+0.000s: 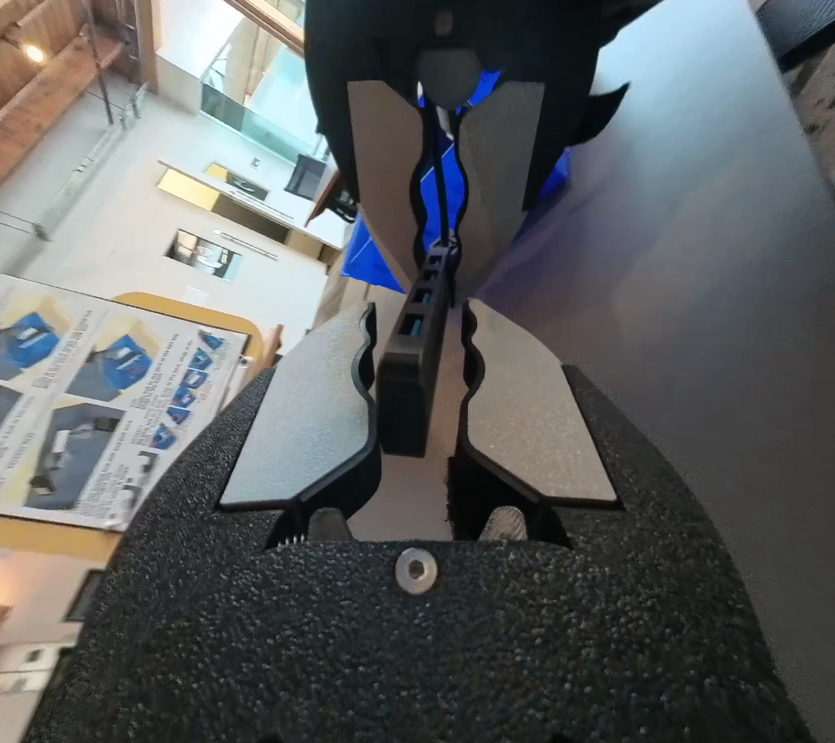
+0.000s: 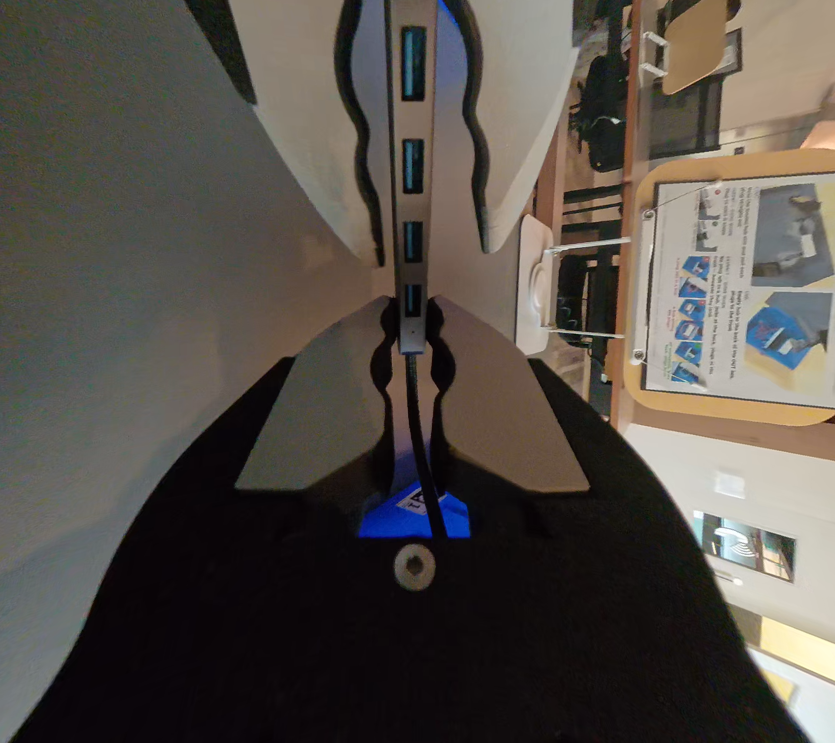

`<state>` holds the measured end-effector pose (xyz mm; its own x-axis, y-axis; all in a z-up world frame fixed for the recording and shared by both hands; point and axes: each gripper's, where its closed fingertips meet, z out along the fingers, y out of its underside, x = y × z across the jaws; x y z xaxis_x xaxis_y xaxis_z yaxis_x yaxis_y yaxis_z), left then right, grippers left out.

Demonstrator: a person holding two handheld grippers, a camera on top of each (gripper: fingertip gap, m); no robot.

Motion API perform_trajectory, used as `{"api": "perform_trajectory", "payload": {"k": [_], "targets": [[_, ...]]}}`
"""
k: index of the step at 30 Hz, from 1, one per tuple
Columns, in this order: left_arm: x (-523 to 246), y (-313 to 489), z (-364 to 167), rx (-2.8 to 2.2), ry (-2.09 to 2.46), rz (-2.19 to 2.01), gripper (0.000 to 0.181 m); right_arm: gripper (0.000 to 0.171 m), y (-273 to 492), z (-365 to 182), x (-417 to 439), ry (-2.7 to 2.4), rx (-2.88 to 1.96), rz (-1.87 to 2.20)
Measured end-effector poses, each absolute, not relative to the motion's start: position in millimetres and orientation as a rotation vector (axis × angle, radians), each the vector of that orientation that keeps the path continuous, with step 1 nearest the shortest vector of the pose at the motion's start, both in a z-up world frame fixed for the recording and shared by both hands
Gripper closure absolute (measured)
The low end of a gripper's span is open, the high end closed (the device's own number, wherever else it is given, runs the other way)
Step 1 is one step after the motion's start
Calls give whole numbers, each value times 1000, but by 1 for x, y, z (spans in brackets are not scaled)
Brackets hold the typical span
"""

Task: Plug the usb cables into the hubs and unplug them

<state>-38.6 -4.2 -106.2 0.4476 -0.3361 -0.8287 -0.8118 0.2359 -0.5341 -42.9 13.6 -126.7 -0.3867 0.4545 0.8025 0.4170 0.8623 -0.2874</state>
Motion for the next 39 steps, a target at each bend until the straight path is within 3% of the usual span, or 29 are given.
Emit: {"api": "perform_trajectory", "payload": {"k": [9, 26, 31, 39], "targets": [[-35, -2, -119, -1329, 1234, 563, 148, 160, 24, -140, -34, -2086, -660, -174], [-25, -8, -113, -1296, 1198, 428, 163, 159, 13, -127, -44, -2020, -571, -45], [-39, -9, -95, -1277, 1067, 371, 163, 124, 26, -107, -43, -1911, -599, 20], [-73, -15, -62, -1237, 851, 339, 164, 119, 40, -33, -19, -1575, -680, 539]]}}
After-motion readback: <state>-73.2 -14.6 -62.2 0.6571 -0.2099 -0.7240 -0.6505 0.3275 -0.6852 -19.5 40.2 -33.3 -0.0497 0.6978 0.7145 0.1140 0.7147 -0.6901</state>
